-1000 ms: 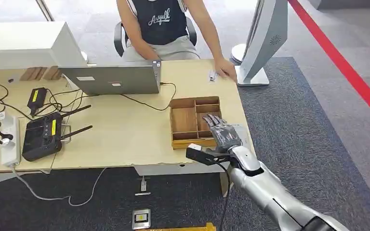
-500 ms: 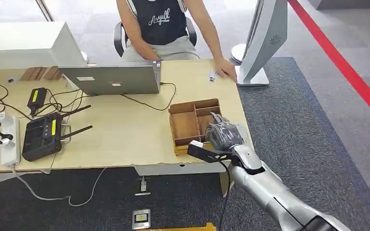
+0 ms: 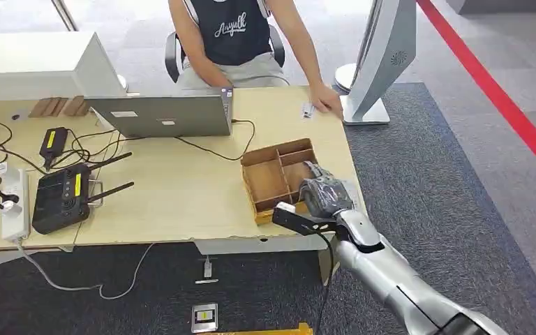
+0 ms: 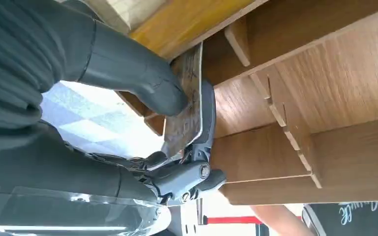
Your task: Pass the card to the sensor for recognition and then transmit it.
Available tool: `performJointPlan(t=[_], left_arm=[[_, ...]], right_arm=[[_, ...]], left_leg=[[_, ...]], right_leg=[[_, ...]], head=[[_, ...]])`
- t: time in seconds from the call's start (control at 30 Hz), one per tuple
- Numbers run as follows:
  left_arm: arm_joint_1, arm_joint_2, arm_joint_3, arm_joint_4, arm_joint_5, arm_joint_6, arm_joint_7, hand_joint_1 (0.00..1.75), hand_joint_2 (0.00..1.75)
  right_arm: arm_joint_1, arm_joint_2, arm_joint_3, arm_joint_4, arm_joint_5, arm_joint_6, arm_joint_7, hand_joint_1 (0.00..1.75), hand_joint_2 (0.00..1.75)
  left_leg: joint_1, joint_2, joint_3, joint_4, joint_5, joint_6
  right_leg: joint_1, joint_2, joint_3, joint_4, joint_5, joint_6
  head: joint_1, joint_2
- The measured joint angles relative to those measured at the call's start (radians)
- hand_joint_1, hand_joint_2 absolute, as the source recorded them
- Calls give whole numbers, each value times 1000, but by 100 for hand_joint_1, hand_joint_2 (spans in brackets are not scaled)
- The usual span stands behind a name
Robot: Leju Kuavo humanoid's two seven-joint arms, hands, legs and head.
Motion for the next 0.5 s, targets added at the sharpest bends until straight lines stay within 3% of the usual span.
performJointPlan(t=[0.5], left_arm=[[0,0,-13,0,9,0,0,0,0]], right_arm=[[0,3,0,0,1,-6,0,175,175]], left_leg=[[0,0,0,0,0,0]], right_leg=[[0,0,0,0,0,0]], head=[[0,0]])
